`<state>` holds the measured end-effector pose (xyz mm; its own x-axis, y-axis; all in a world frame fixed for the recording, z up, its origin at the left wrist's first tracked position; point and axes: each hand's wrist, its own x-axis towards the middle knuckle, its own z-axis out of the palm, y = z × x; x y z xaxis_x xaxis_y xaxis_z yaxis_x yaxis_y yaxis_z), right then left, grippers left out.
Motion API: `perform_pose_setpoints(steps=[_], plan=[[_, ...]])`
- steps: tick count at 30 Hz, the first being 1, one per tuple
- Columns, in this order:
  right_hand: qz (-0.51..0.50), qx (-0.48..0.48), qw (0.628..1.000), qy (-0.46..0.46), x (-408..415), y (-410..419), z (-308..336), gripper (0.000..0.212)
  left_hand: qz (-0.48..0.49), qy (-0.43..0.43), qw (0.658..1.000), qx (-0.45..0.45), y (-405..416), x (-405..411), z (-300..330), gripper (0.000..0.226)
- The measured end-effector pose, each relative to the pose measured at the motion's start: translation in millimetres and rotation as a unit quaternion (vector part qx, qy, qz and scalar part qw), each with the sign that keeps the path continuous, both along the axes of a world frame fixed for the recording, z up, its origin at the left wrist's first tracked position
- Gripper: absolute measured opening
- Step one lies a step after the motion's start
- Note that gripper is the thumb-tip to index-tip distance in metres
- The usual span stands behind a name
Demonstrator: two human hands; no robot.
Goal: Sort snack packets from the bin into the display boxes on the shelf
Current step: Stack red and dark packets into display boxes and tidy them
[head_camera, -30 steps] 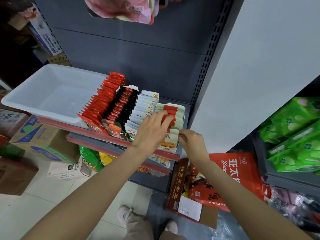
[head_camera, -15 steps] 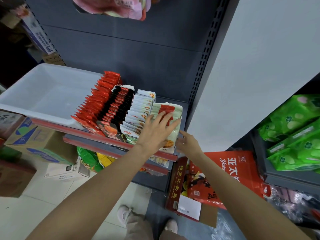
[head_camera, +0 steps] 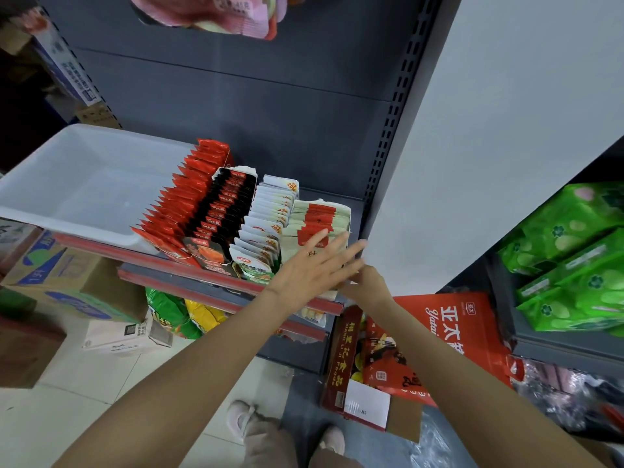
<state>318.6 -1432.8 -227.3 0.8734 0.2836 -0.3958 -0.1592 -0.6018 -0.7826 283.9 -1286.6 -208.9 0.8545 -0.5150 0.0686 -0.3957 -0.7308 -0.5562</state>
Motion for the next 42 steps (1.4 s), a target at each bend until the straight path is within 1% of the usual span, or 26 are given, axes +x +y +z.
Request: perform_pose_setpoints(steps=[1, 2, 3, 5, 9, 11, 14, 20, 23, 26, 32, 35, 39, 42], plan=[[-0.009, 0.027, 1.000, 0.013, -1.2, -0.8, -1.4, 0.057, -0.013, 0.006, 1.000, 0.011, 2.1, 3.6, -0.3, 0.092], [-0.020, 0.050, 0.998, 0.025, -2.4, -1.2, -3.7, 0.060, -0.013, 0.014, 1.000, 0.003, 3.8, 8.4, -0.4, 0.081], [-0.029, 0.066, 0.997, 0.034, -3.6, -1.3, -5.5, 0.062, -0.009, 0.026, 1.000, -0.007, 4.4, 13.3, -0.6, 0.074], [-0.039, 0.076, 0.996, 0.040, -4.7, -0.6, -9.1, 0.063, 0.004, 0.047, 0.999, -0.023, 4.0, 19.2, 1.9, 0.068], [-0.046, 0.064, 0.996, 0.052, -4.3, -1.0, -11.6, 0.066, 0.012, 0.060, 0.998, -0.010, 2.1, 27.7, 5.1, 0.079], [-0.043, 0.050, 0.996, 0.055, -3.1, -0.9, -11.6, 0.067, 0.015, 0.073, 0.997, -0.020, 2.1, 30.7, 7.2, 0.075], [-0.039, 0.018, 0.998, 0.050, -1.2, 3.1, -10.0, 0.067, 0.027, 0.049, 0.998, -0.040, 0.8, 31.5, 10.4, 0.066], [-0.028, -0.022, 0.999, 0.032, -2.7, 7.4, -9.1, 0.064, 0.068, 0.003, 0.992, -0.105, -0.3, 25.5, 1.3, 0.071], [-0.031, -0.021, 0.999, 0.032, -2.4, 7.7, -10.0, 0.063, 0.083, 0.004, 0.989, -0.126, -2.7, 26.6, -2.8, 0.075], [-0.025, -0.016, 0.999, 0.027, -1.1, 6.7, -8.5, 0.062, 0.078, 0.006, 0.991, -0.111, -3.9, 31.8, -4.3, 0.078], [-0.011, -0.021, 0.999, 0.021, -0.4, 5.5, -5.0, 0.062, 0.084, 0.006, 0.991, -0.101, -9.6, 37.4, -6.4, 0.070], [0.000, -0.028, 0.999, 0.022, 1.1, 5.6, -5.3, 0.062, 0.071, -0.005, 0.992, -0.108, -5.3, 39.8, -10.9, 0.071], [0.000, -0.023, 0.999, 0.032, 2.6, 5.1, -5.2, 0.062, 0.069, -0.014, 0.988, -0.140, -3.6, 39.9, -15.6, 0.075], [-0.004, -0.018, 0.999, 0.033, 2.3, 4.1, -4.5, 0.063, 0.055, -0.013, 0.989, -0.139, -3.2, 39.0, -15.5, 0.074]])
